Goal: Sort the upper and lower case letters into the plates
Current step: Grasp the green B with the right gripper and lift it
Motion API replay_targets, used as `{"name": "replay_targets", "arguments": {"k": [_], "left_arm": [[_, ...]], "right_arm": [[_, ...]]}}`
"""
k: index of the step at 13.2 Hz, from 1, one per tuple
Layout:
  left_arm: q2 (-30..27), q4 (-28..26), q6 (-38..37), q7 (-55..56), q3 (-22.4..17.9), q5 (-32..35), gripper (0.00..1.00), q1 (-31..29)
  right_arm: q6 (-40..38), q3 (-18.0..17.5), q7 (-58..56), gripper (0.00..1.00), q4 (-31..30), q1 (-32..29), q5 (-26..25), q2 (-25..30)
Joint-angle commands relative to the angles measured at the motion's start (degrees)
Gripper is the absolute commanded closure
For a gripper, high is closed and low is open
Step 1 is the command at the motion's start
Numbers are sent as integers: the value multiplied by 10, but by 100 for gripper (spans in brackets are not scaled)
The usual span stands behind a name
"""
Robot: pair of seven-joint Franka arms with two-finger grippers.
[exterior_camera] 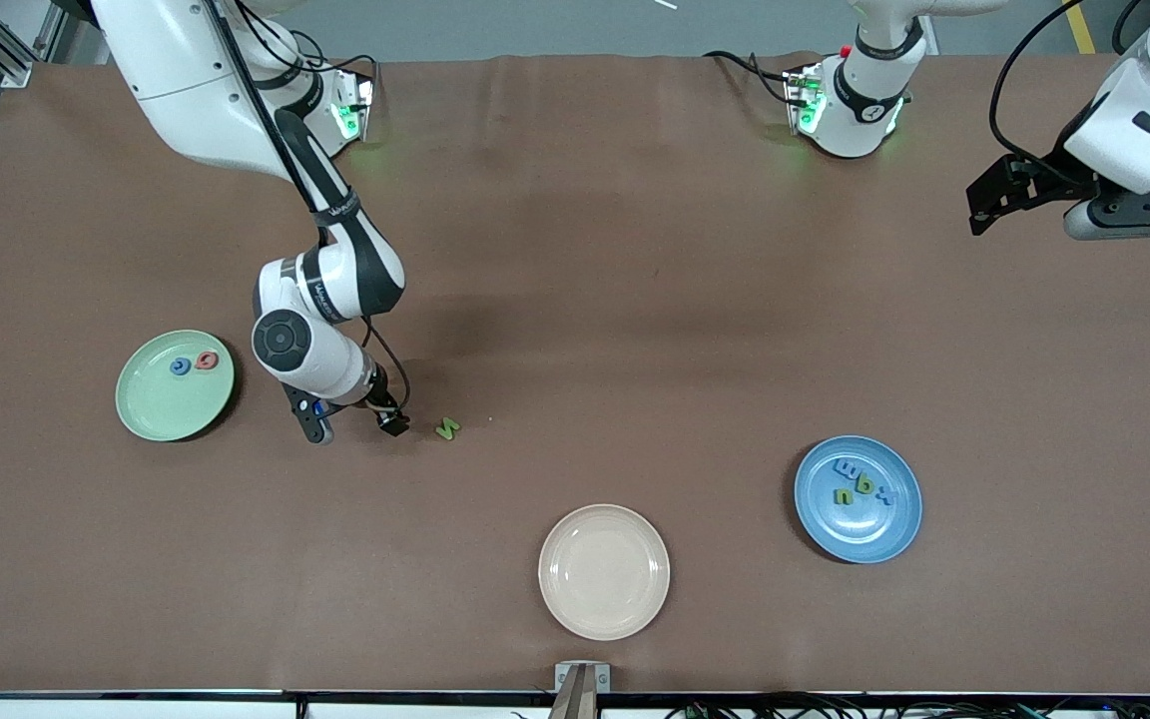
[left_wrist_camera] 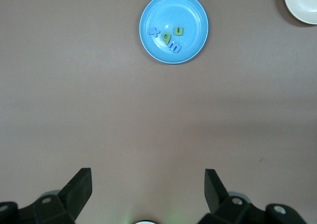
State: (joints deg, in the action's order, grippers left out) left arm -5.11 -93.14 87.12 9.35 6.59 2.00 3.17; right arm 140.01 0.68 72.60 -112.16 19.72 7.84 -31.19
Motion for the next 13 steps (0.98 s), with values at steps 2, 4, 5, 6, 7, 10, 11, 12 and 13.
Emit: {"name": "replay_targets", "arguments": {"k": [2, 4, 5, 6, 7, 10, 11, 12, 13], "left_arm": [[-7, -4, -3, -1, 1, -5, 0, 0], [-19, -2, -21, -1, 0, -5, 0, 0], [-23, -4, -26, -1, -1, -4, 0, 0], [-24, -4, -27, 0, -1, -4, 0, 0], [-23, -3, -27, 0, 0, -5, 0, 0], [-19, -2, -20, 3, 1, -5, 0, 2], [-19, 1, -20, 4, 2, -5, 0, 2], [-19, 1, -16, 4, 3, -5, 0, 2], [-19, 1, -14, 4, 3, -5, 0, 2]], "right_arm": [[17, 10, 10, 9, 7, 3, -3, -18], [31, 10, 11, 13, 7, 4, -3, -30], [31, 10, 11, 18, 8, 3, -3, -33], [31, 10, 11, 23, 8, 4, -3, -33], [31, 10, 11, 29, 8, 3, -3, -33], [30, 10, 11, 49, 8, 3, -3, -33], [30, 10, 11, 55, 8, 3, -3, -33], [30, 10, 11, 61, 8, 3, -3, -33], [30, 10, 11, 67, 8, 2, -3, -33]]}}
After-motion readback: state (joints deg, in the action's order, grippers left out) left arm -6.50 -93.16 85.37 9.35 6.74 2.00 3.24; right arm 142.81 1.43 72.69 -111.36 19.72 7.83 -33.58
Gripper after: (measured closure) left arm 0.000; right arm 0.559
